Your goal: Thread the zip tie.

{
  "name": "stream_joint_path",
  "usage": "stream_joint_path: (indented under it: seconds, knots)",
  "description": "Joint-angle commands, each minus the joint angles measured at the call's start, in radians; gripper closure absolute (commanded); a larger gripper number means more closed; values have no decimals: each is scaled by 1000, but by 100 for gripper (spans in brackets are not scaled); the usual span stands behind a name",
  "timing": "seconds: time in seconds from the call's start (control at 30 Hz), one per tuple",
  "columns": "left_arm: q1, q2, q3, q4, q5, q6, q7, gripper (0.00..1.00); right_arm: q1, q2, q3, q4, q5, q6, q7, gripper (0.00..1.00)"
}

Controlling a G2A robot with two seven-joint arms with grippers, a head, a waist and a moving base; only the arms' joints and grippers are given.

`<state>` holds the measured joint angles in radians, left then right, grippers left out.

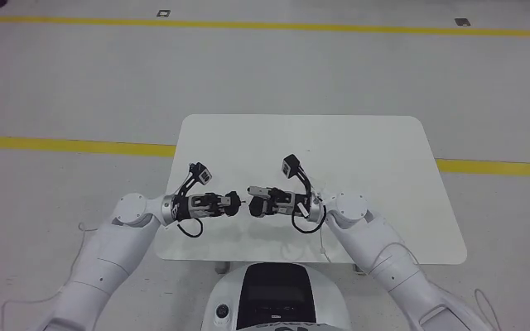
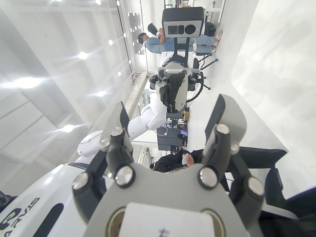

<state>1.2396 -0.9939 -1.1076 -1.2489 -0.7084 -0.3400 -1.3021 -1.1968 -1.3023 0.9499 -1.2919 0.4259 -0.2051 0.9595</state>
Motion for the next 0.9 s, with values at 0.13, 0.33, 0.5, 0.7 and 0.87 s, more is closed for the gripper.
stream_joint_path:
  seconds: [0.13, 0.33, 0.5, 0.7, 0.87]
  knots:
    - [5, 0, -18, -14, -10, 0, -26, 100, 5, 0, -6, 6, 1, 11, 0, 0]
    - [5, 0, -18, -14, -10, 0, -26, 100, 6, 0, -7, 6, 1, 11, -1, 0]
    - [6, -1, -17, -15, -9, 1, -21, 100, 6, 0, -7, 6, 1, 11, -1, 0]
    - [-39, -14, -12, 58, -77, 0, -88, 100, 6, 0, -7, 6, 1, 11, -1, 0]
    - [-69, -22, -2, 82, -48, 0, -88, 100, 6, 0, -7, 6, 1, 11, -1, 0]
